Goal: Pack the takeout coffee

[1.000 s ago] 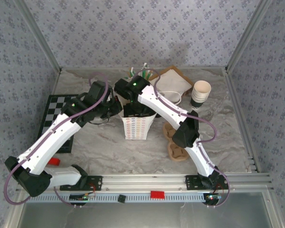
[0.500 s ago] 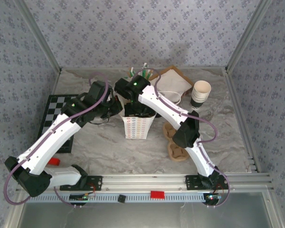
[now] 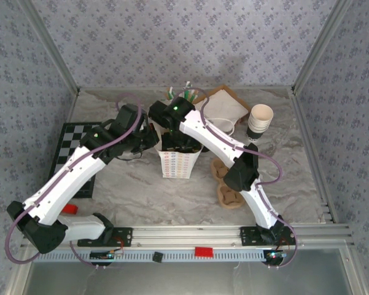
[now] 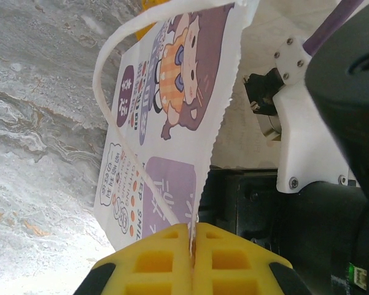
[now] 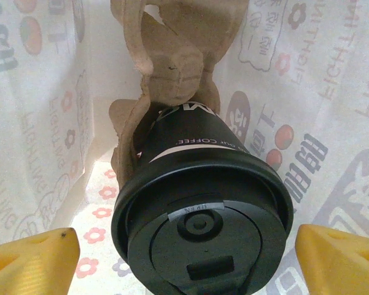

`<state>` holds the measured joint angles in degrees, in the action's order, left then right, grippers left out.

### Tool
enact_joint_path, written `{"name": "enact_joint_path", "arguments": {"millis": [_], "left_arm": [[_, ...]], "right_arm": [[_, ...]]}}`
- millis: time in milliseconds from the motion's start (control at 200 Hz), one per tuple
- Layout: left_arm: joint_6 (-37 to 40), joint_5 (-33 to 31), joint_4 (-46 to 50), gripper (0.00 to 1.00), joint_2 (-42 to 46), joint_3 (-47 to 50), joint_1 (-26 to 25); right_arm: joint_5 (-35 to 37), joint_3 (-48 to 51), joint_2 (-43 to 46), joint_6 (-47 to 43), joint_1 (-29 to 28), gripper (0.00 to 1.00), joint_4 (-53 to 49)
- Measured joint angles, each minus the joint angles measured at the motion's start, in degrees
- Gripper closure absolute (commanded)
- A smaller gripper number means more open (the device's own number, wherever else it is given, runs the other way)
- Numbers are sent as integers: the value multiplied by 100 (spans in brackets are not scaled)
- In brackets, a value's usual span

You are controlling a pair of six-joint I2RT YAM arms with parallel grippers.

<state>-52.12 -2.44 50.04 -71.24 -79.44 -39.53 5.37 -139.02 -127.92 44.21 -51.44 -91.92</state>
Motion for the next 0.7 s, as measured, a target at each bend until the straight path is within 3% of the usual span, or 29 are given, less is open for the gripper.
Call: {"name": "enact_joint_path", "arguments": {"millis": [175,700], "left_arm": [[-2,-87,31,100,-57,-116,-26],[-151,-4,-192,100,-66,-151,-153]], "right_arm": [[-15,4,57,164,46,0,2],[-459,492,455,761,173,0,31]]}}
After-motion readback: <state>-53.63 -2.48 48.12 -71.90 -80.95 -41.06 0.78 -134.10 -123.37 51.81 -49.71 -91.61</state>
